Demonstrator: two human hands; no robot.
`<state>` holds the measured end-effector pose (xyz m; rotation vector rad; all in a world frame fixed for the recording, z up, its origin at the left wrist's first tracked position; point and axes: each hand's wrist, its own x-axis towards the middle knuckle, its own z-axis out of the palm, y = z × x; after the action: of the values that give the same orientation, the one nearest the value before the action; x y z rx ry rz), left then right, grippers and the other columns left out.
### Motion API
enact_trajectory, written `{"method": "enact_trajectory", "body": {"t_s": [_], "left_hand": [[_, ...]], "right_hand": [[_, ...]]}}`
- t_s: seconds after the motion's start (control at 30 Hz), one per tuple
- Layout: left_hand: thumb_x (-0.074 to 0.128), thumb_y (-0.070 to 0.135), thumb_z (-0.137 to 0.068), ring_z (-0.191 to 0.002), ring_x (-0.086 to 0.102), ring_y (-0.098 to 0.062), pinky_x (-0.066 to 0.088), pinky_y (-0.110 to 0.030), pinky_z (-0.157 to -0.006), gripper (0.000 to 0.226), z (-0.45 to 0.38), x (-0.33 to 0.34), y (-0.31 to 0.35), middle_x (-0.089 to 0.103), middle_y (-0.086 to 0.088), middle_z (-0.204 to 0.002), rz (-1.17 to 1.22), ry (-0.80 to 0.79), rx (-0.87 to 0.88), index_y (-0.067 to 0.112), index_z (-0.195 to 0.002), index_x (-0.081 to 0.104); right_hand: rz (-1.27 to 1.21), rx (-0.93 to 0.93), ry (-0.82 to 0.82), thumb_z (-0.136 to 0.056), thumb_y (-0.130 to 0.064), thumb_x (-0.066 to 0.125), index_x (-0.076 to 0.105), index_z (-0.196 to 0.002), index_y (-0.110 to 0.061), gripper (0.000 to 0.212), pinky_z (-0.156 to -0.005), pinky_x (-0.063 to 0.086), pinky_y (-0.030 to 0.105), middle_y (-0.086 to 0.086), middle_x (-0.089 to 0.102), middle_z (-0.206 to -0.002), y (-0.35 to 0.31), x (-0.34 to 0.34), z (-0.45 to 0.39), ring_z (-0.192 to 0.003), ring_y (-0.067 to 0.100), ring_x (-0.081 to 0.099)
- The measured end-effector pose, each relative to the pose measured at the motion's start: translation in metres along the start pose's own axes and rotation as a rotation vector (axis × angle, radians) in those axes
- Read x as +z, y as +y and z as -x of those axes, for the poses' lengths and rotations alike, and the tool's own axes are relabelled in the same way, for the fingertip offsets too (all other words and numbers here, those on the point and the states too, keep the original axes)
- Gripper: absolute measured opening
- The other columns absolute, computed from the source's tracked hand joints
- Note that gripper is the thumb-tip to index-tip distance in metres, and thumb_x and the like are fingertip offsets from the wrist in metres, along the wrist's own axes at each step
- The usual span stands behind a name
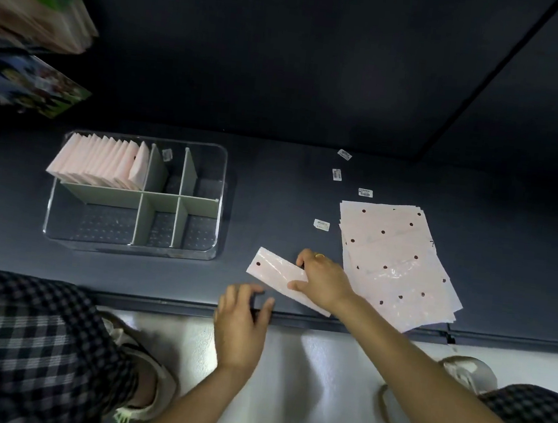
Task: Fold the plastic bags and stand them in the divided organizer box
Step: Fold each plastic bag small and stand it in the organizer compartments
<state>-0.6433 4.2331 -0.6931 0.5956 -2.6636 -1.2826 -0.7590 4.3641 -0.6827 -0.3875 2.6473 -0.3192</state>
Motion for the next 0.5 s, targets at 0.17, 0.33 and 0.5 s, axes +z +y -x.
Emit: {"method": "enact_trajectory", "body": {"t_s": [0.17, 0.33, 0.5], "left_hand": [[0.067, 0.015, -0.086, -0.075, 0.058, -0.016, 0.044, -0.019, -0.07, 0.009, 0.022, 0.011, 0.018, 0.065, -0.005, -0.083, 0.482, -0.04, -0.607, 0.008, -0.084, 0.062], [0.065, 0.003, -0.085, -0.067, 0.054, -0.019, 0.051, -0.034, -0.078, 0.015, 0.022, 0.008, 0.021, 0.061, -0.016, -0.084, 0.676, -0.003, -0.812, -0.005, -0.097, 0.059], [0.063, 0.005, -0.088, -0.062, 0.054, -0.016, 0.048, -0.022, -0.057, 0.005, 0.013, -0.002, 0.02, 0.06, -0.009, -0.077, 0.819, -0.008, -0.928, 0.003, -0.09, 0.058]], "right_hand": [[-0.303, 0.195, 0.117, -0.094, -0.03, 0.051, 0.059, -0.099, -0.014, 0.019, -0.069, 0.043, 0.031, 0.006, 0.069, -0.094, -0.007, 0.019, 0.03, -0.092, 0.027, 0.061], [-0.513, 0.323, 0.101, -0.088, -0.029, 0.059, 0.067, -0.087, -0.014, 0.017, -0.075, 0.048, 0.029, 0.002, 0.07, -0.093, -0.016, 0.031, 0.042, -0.09, 0.022, 0.063], [-0.546, 0.321, 0.033, -0.091, -0.032, 0.056, 0.068, -0.091, -0.01, 0.025, -0.072, 0.042, 0.026, 0.002, 0.069, -0.097, -0.024, 0.038, 0.05, -0.091, 0.022, 0.062]]}}
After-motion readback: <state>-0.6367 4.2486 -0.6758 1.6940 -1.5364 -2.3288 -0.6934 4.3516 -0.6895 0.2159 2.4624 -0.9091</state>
